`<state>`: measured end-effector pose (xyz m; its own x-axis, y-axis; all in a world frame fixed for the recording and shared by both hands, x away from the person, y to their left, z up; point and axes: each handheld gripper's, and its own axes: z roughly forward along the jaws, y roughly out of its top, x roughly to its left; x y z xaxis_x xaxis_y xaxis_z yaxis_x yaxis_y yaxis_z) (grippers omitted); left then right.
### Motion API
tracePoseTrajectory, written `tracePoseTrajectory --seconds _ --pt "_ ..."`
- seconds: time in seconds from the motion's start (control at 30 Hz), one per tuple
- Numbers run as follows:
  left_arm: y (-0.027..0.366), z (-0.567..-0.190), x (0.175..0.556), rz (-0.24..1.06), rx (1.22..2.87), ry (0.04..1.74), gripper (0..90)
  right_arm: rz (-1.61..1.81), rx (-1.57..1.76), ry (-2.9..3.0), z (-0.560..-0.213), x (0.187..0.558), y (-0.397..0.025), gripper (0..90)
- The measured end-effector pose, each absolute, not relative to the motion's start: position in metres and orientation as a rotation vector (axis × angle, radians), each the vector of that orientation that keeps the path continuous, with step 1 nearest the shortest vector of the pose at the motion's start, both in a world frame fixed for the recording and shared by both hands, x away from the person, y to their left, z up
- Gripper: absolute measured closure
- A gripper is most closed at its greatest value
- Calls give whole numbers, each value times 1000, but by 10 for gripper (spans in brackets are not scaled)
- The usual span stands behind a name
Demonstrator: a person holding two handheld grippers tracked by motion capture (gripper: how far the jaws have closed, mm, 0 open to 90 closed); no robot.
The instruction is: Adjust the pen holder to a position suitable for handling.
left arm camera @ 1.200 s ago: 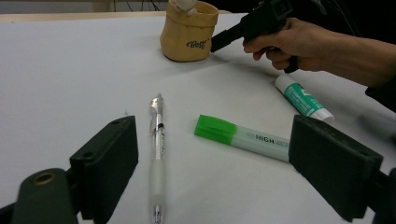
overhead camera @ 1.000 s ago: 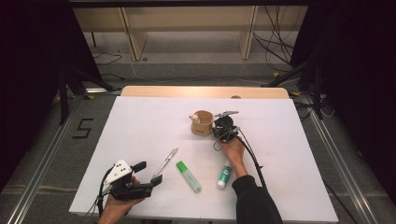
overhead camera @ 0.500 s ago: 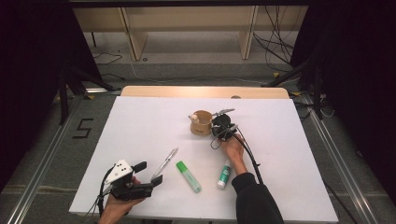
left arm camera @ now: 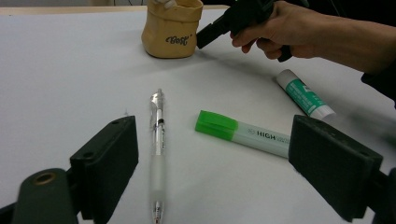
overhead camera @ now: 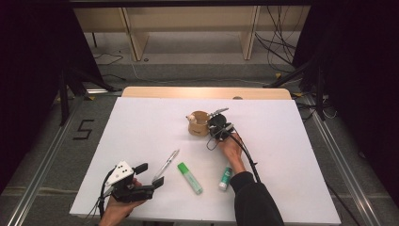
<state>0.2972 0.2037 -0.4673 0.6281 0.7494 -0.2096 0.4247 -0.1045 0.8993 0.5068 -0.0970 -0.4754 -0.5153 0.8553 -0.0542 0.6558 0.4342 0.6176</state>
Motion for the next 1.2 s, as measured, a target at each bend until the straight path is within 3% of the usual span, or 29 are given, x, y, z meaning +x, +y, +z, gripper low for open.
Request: tracePoseTrajectory --seconds 0.17,0.3,0.77,1.2 --pt "204 -467 297 364 1733 969 156 778 1293 2337 -473 505 -101 900" --pt "205 -468 298 365 1741 976 158 844 1313 2312 -467 499 -116 840" --pt "202 -468 301 364 1797 1001 161 1187 1348 2225 -442 444 -176 448" --pt "199 -465 306 346 1881 1040 163 1370 1214 2218 -427 386 -179 333"
